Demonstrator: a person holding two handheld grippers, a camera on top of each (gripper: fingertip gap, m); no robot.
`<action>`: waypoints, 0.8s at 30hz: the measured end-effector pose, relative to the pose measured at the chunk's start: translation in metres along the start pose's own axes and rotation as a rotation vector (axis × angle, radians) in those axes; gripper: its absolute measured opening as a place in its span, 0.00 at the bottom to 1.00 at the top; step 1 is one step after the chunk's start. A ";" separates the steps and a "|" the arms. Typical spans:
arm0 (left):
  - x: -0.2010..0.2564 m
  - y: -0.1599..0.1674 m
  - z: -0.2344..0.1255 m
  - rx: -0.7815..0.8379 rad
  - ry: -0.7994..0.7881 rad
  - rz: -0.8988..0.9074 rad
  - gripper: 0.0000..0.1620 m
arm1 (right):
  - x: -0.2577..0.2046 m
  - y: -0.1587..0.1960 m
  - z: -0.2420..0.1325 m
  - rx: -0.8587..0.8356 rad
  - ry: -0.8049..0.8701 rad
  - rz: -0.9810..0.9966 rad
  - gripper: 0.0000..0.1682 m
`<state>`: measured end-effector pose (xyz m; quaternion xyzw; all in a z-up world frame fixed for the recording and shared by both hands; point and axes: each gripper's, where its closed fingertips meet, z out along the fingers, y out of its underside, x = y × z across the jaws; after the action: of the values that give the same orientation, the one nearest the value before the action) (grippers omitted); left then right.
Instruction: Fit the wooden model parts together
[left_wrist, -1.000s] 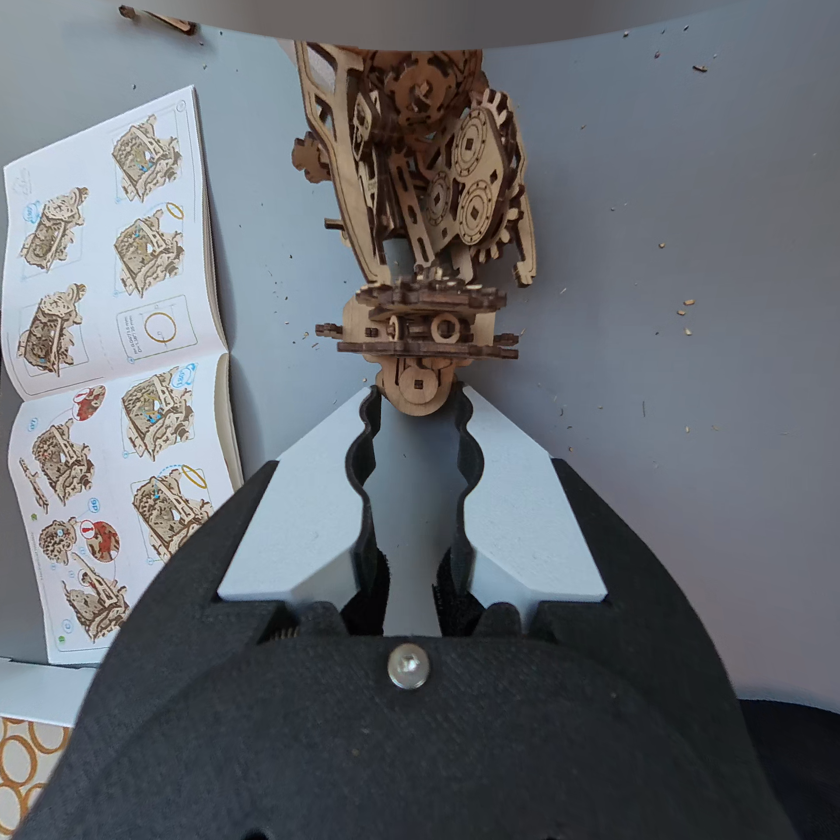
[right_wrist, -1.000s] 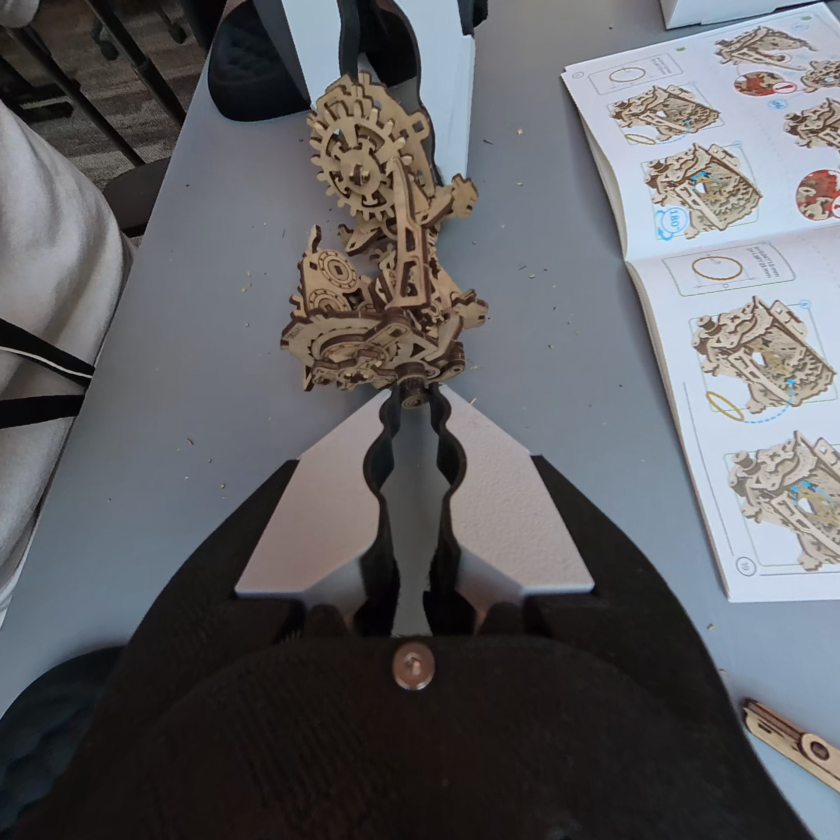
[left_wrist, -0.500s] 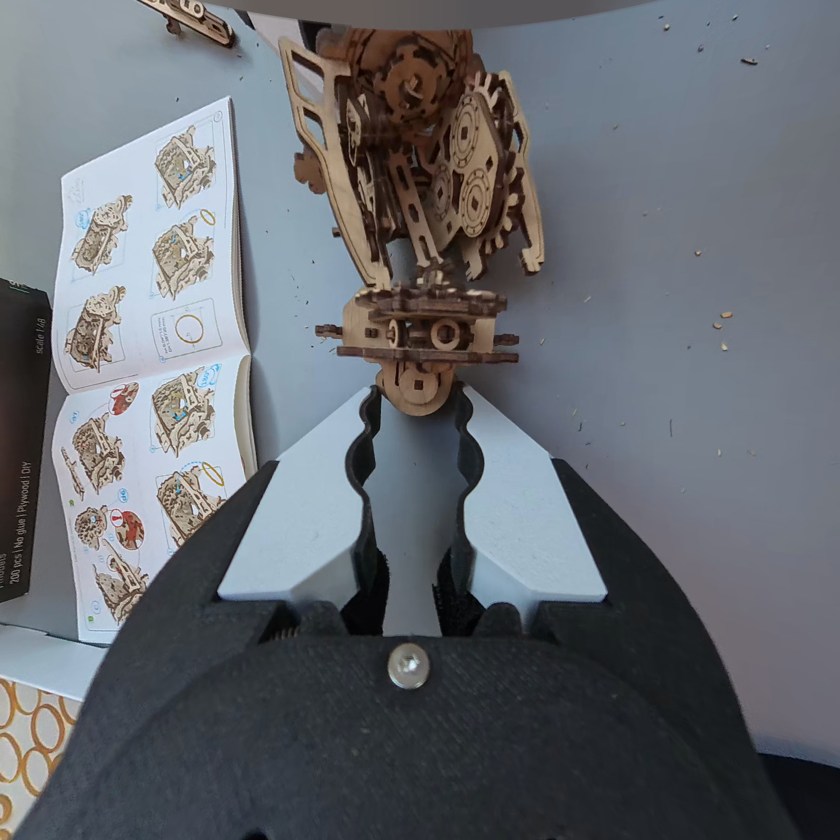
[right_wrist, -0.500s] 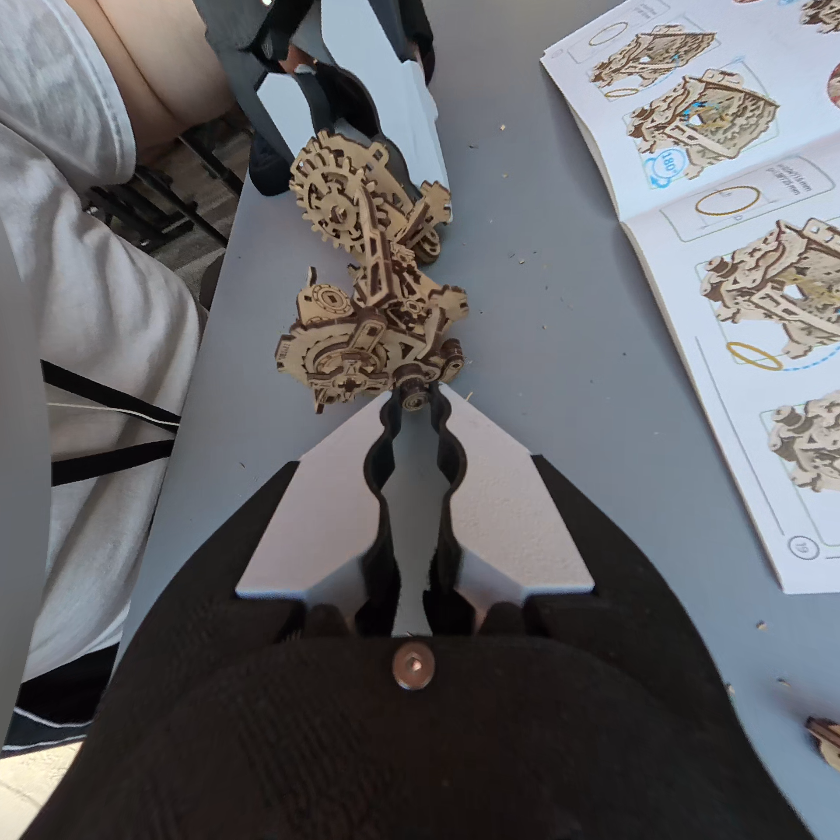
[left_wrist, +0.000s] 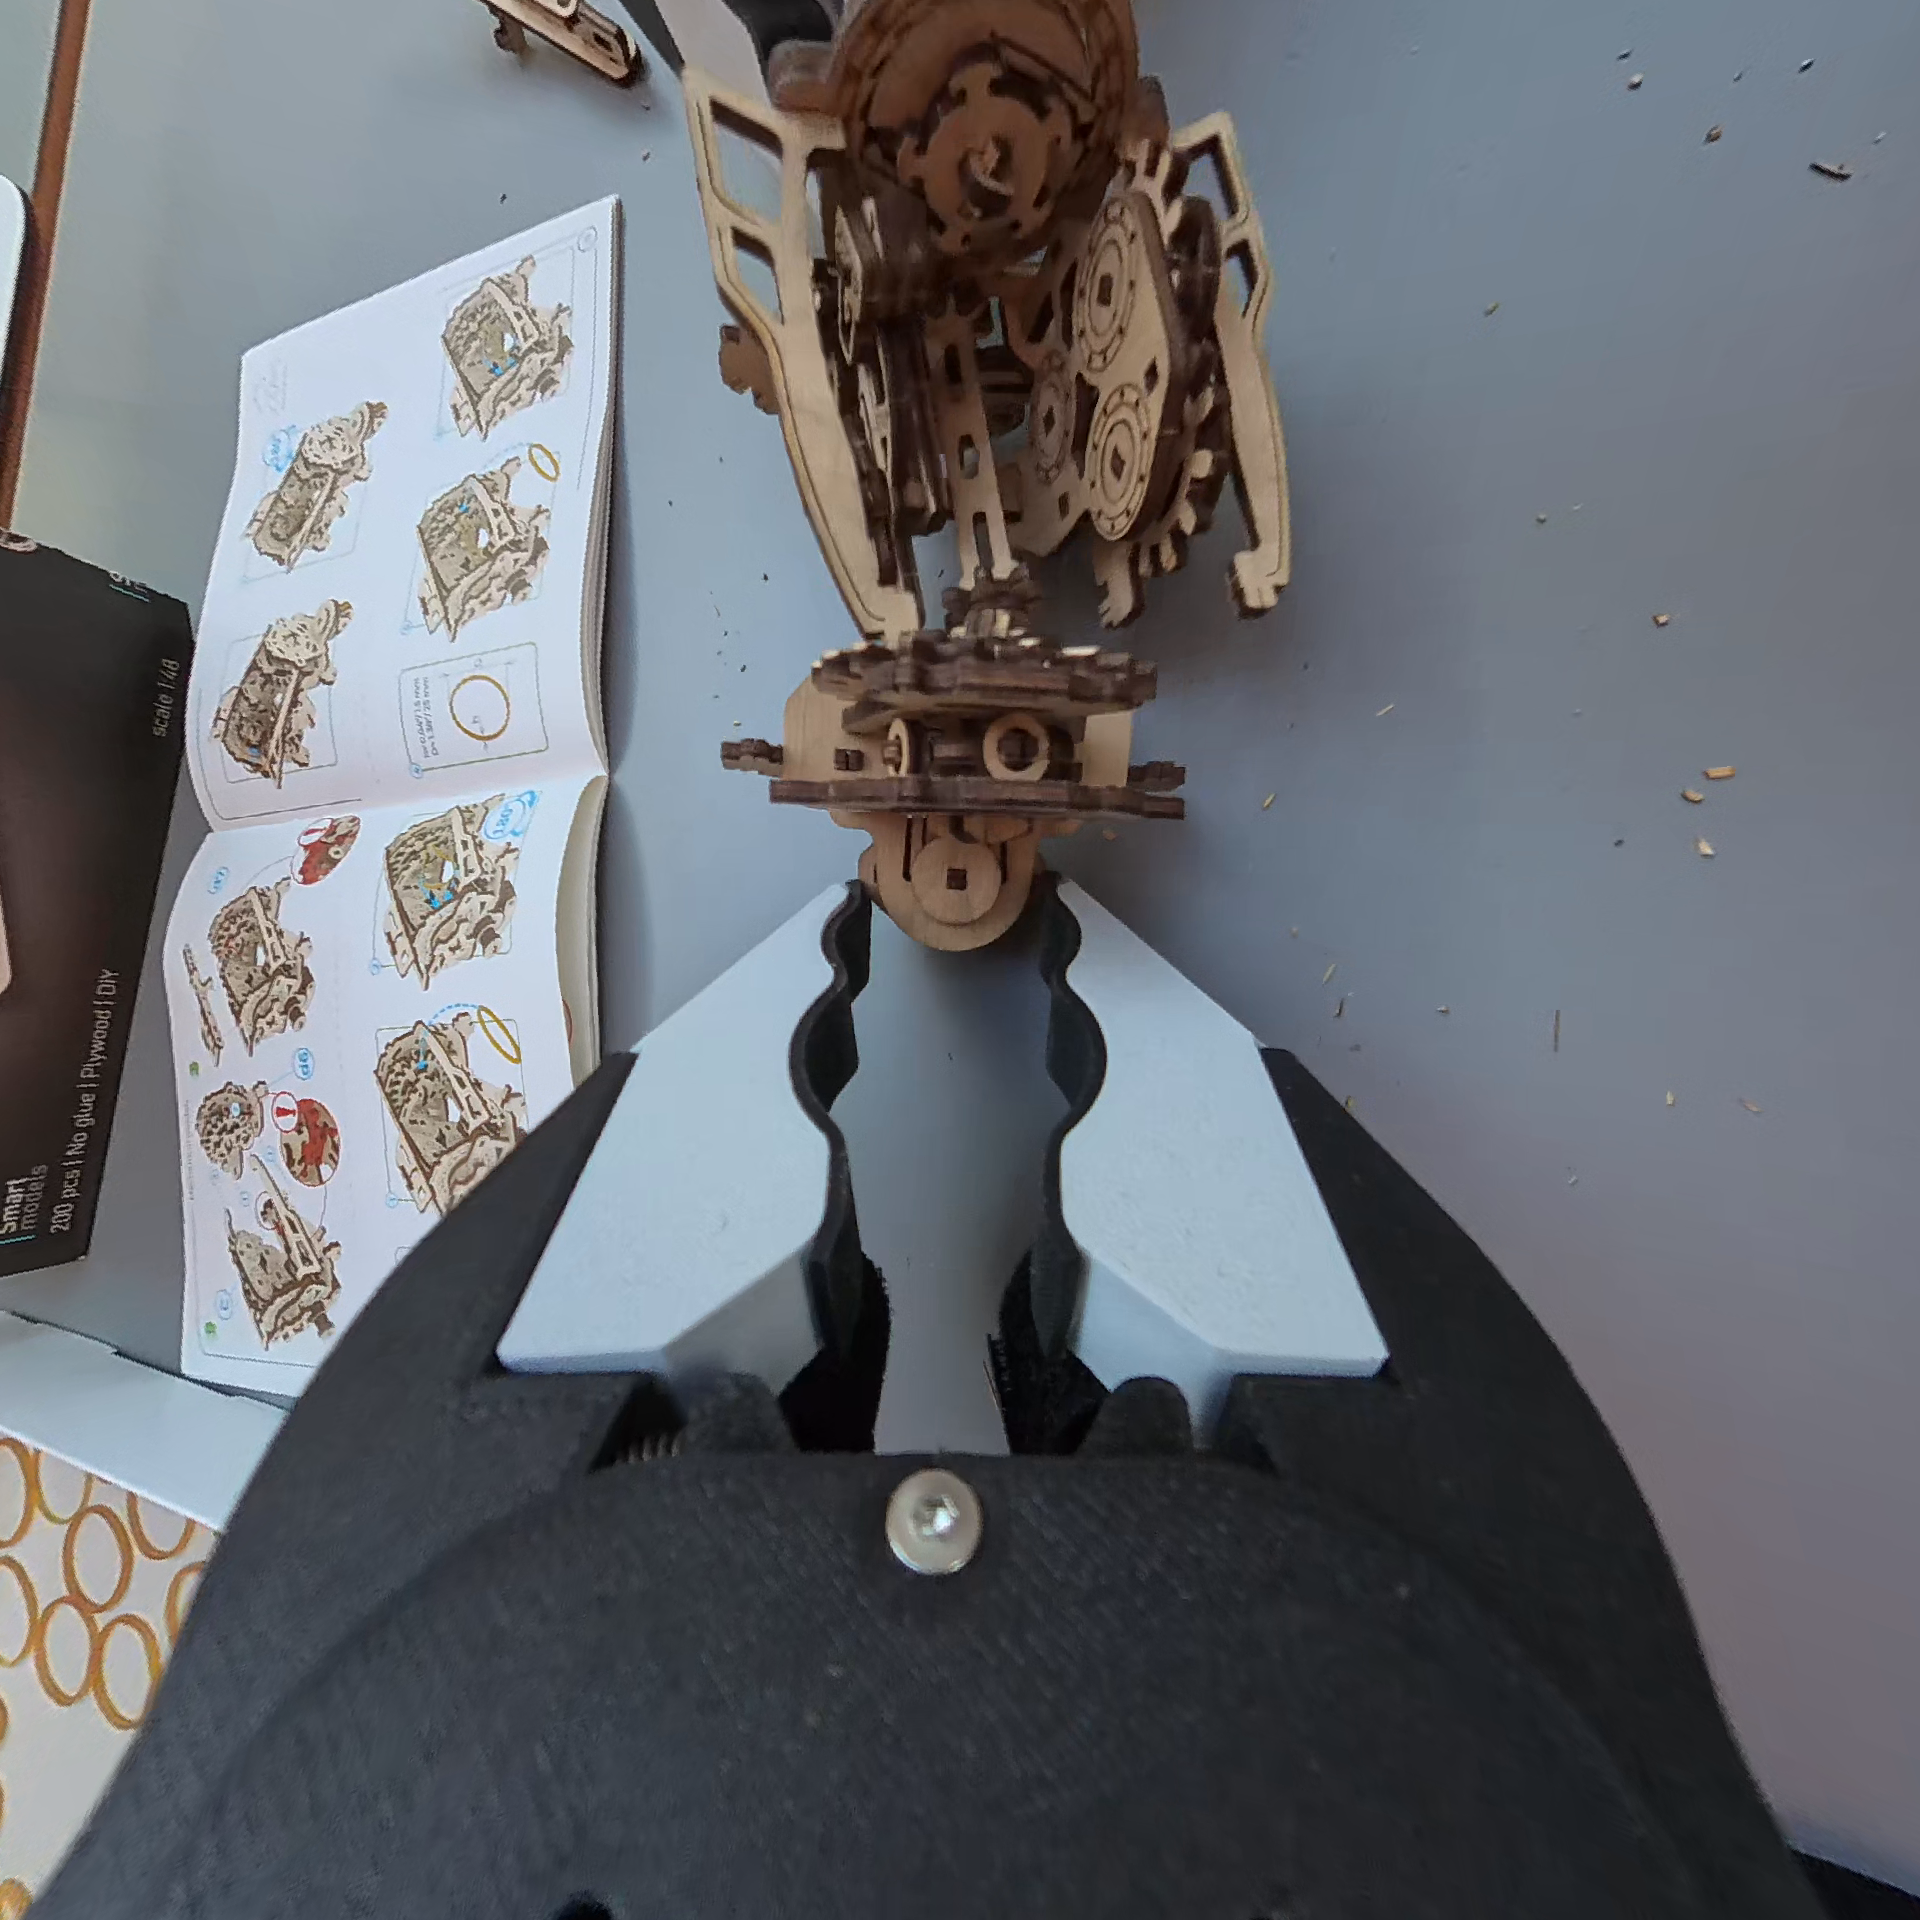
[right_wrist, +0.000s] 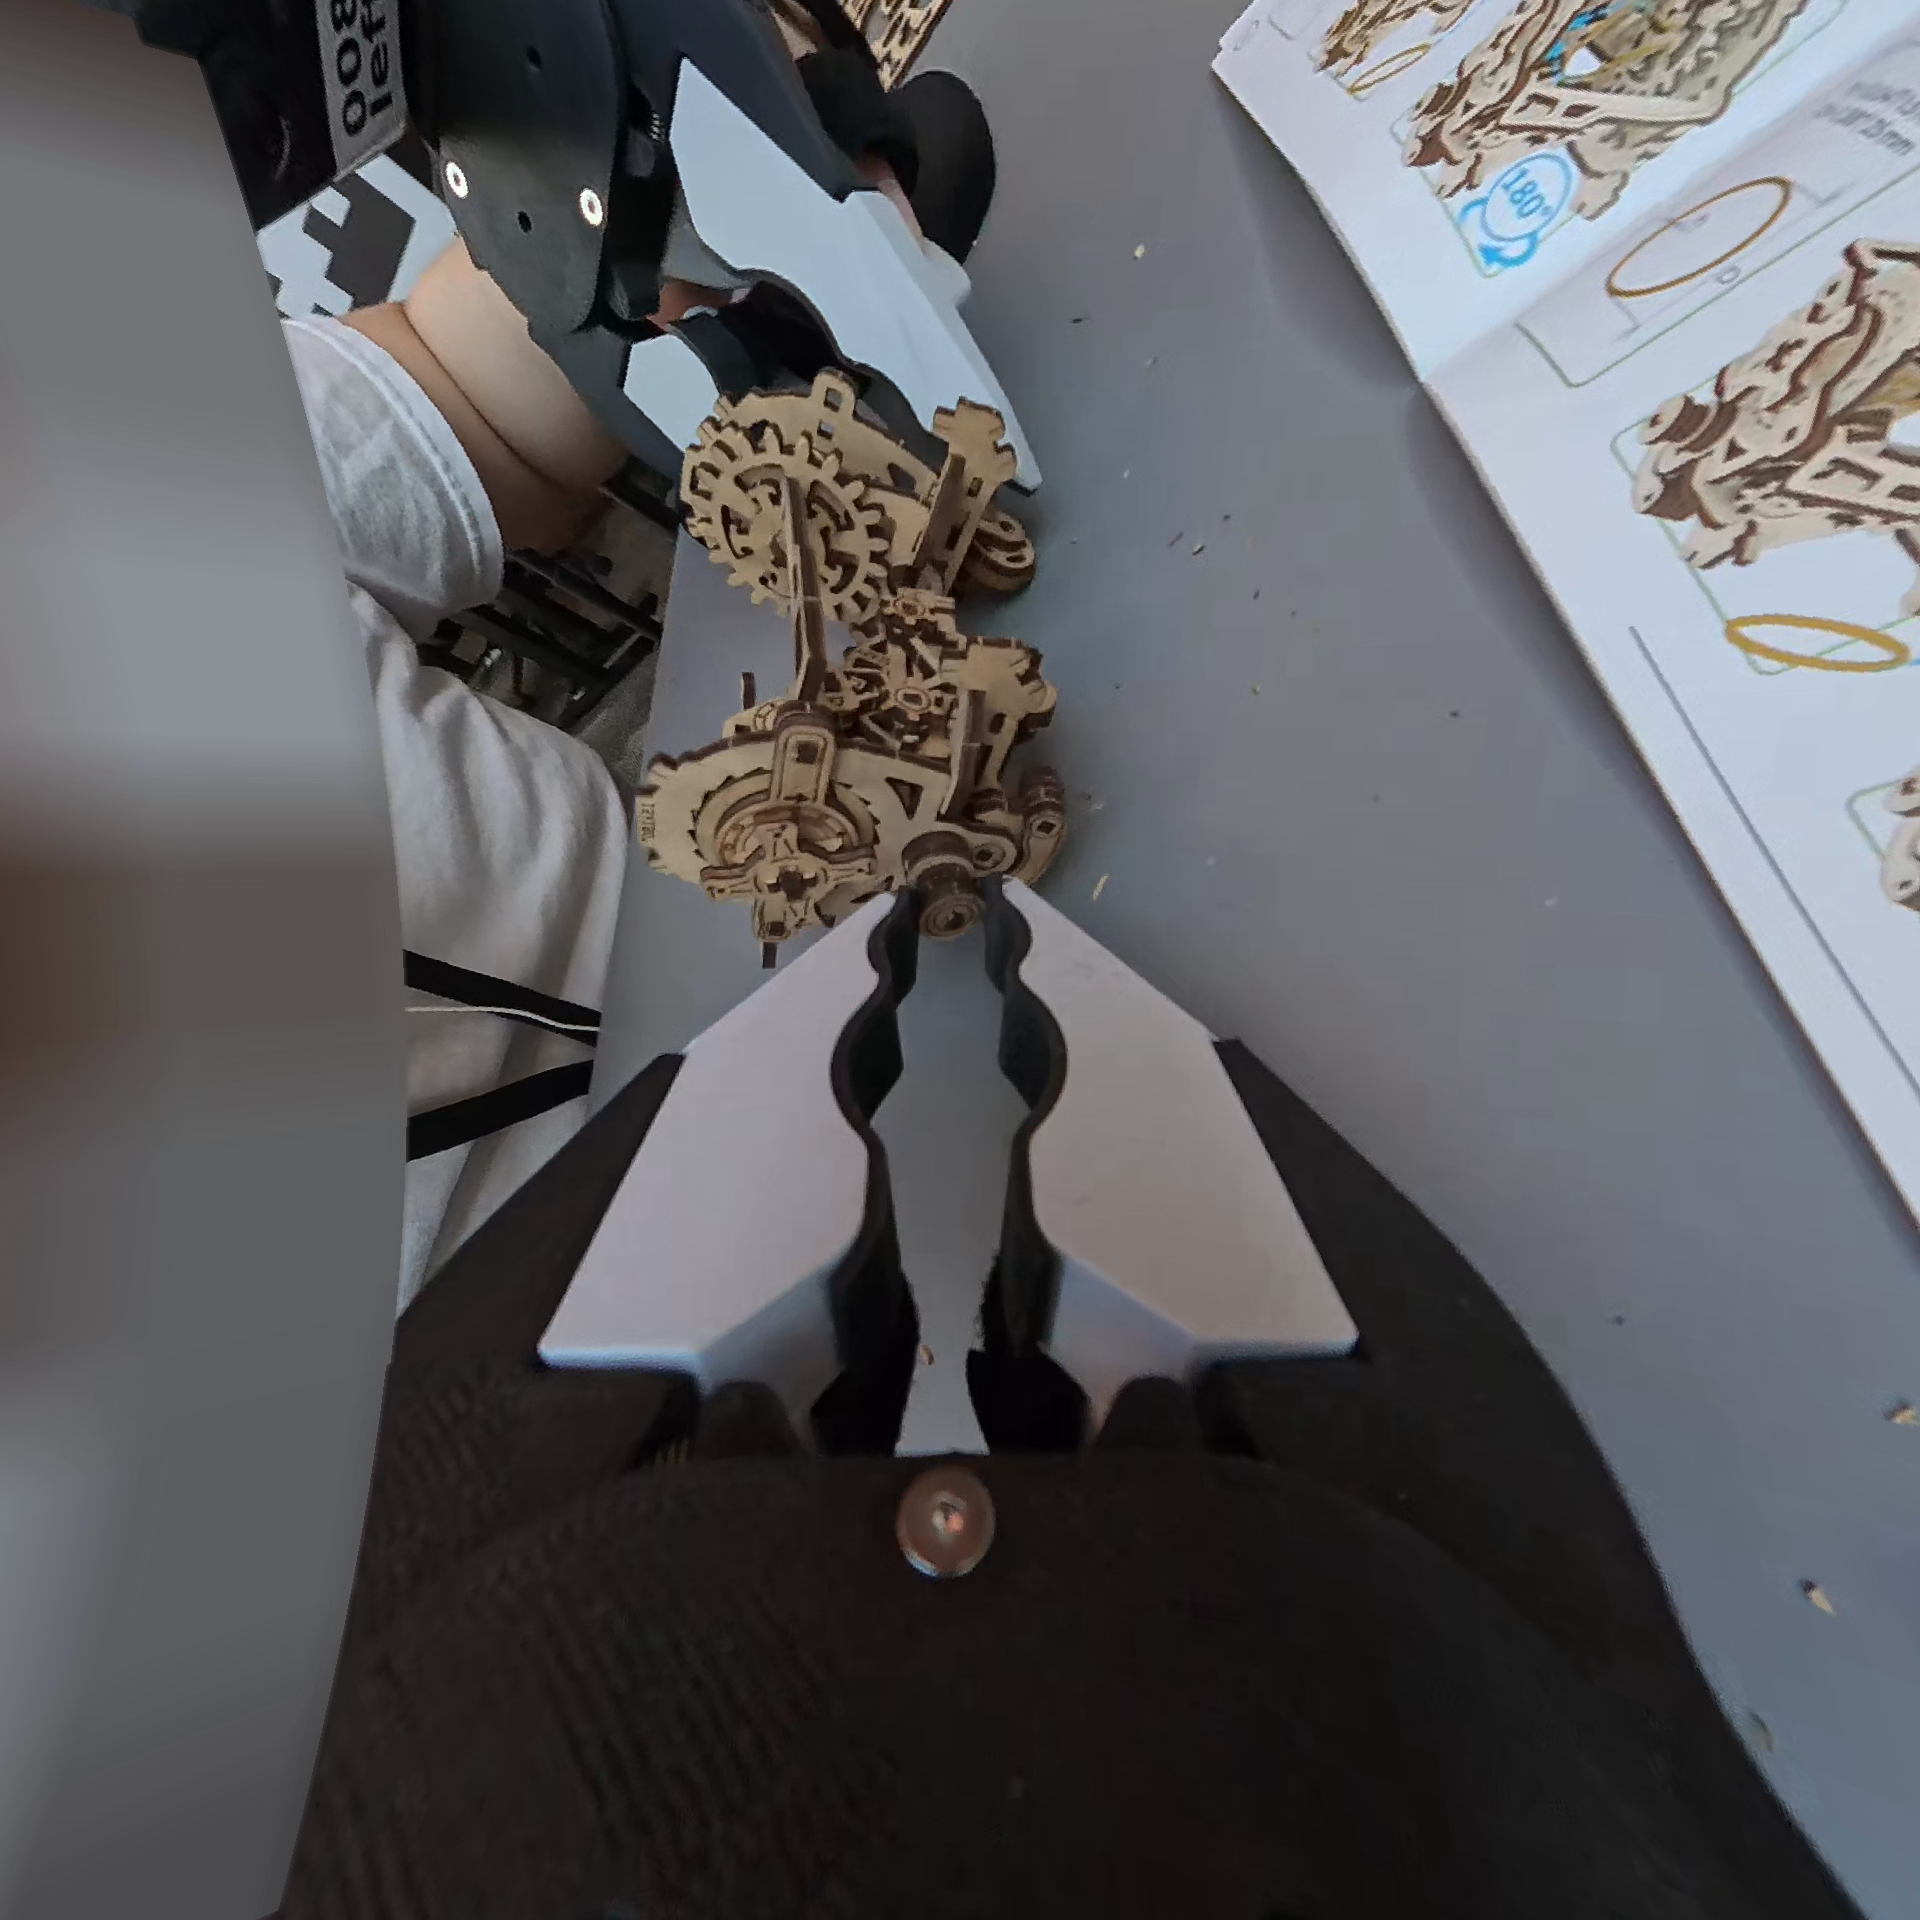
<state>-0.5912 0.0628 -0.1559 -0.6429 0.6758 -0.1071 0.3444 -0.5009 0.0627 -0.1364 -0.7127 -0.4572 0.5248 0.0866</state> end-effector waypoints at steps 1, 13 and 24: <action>0.000 0.000 0.000 0.001 0.000 -0.006 0.19 | -0.001 -0.001 -0.001 0.009 -0.019 0.017 0.07; -0.001 -0.007 -0.001 0.086 0.002 -0.067 0.19 | -0.007 -0.012 -0.009 0.094 -0.110 0.068 0.07; -0.006 -0.024 -0.006 0.199 -0.036 -0.088 0.19 | -0.013 -0.021 -0.015 0.155 -0.157 0.068 0.07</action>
<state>-0.5760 0.0633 -0.1355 -0.6365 0.6264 -0.1771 0.4137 -0.5009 0.0706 -0.1088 -0.6759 -0.3962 0.6153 0.0874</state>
